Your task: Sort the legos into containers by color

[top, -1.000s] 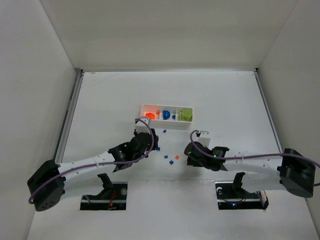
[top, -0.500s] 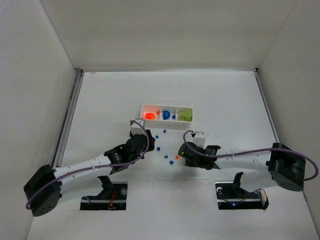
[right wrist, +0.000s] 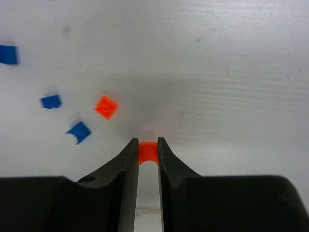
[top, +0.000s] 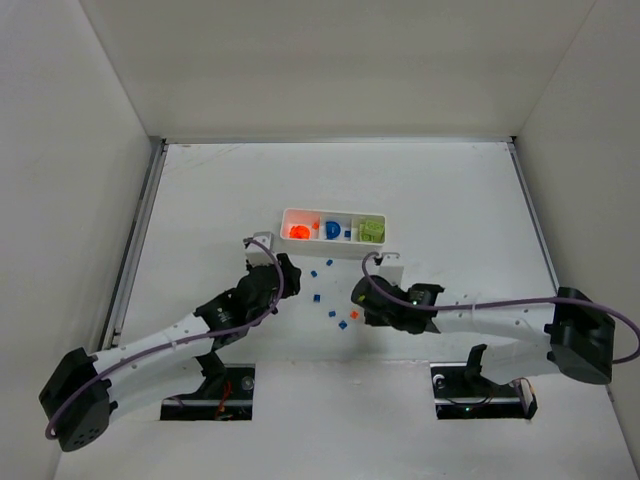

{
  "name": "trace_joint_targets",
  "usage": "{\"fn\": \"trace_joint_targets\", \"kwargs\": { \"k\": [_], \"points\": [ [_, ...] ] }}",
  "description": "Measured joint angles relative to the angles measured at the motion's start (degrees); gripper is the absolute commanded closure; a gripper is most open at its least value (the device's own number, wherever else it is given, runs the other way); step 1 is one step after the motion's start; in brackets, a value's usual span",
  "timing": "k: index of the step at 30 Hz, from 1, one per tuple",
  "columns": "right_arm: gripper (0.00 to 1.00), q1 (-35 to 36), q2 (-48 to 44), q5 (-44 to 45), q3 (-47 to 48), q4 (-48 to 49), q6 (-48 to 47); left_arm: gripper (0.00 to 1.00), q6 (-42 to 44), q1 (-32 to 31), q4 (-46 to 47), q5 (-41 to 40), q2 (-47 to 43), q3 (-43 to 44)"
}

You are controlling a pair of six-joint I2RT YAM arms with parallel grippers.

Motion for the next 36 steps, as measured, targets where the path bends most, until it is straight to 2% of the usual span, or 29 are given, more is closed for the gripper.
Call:
{"fn": "trace_joint_targets", "kwargs": {
  "k": [7, 13, 19, 22, 28, 33, 36],
  "points": [
    [0.80, -5.9, 3.4, -2.3, 15.2, 7.8, -11.7, 0.58, -0.4, 2.5, -2.6, 0.4, -3.6, -0.6],
    [0.80, -13.9, 18.0, -7.2, 31.8, 17.8, -19.6, 0.59, -1.6, 3.9, -4.9, 0.5, -9.6, -2.6],
    [0.79, -18.2, 33.8, -9.6, 43.5, 21.2, -22.7, 0.59, -3.5, 4.4, -7.3, 1.2, -9.9, -4.5],
    [0.74, -18.7, 39.1, -10.2, 46.1, 21.5, -23.1, 0.59, -3.9, 3.4, -7.1, 1.3, -9.3, -4.5],
    [0.53, -19.0, 43.0, -10.5, 48.6, 21.7, -23.0, 0.59, -3.9, -0.9, -4.0, 1.4, -5.5, -4.5],
    [0.52, -19.4, 41.5, -10.5, 47.9, 23.7, -23.1, 0.60, -3.3, -6.1, -0.6, 1.4, 0.0, -4.4],
    [0.59, -20.3, 37.4, -10.7, 43.8, 25.5, -23.1, 0.60, -2.3, -10.0, 1.4, 1.2, 4.3, -3.5]
  ]
}}
